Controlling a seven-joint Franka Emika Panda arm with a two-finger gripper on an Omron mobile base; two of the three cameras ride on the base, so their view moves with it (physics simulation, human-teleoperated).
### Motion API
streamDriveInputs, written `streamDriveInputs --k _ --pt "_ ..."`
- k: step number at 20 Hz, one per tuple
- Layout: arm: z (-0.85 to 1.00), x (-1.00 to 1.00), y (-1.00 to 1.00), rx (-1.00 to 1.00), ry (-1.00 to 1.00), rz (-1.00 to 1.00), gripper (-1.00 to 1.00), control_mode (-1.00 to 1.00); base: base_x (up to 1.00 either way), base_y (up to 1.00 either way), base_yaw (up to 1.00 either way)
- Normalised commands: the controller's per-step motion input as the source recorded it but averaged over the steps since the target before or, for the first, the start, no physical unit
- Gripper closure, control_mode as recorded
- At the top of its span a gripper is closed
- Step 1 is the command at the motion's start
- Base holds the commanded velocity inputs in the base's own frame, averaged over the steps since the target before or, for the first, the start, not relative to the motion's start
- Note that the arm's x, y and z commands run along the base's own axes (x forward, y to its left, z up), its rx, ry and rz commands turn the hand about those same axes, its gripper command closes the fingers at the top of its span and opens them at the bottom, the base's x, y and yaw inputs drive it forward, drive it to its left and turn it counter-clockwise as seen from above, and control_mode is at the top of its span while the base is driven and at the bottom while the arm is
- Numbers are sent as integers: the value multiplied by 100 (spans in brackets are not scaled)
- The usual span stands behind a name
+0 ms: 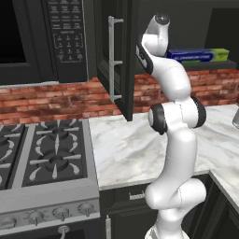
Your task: Retrieve the tupperware and aluminum foil from the cabinet and place them on the dining counter near the plate with lime and lemon to prepare for storing leftovers.
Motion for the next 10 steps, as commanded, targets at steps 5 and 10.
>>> streamDriveInputs --k 5,10 --pt "-3 0 0 0 2 0 100 -100 0 0 0" --pt "0 -7 2 0 -2 0 100 -100 0 0 0"
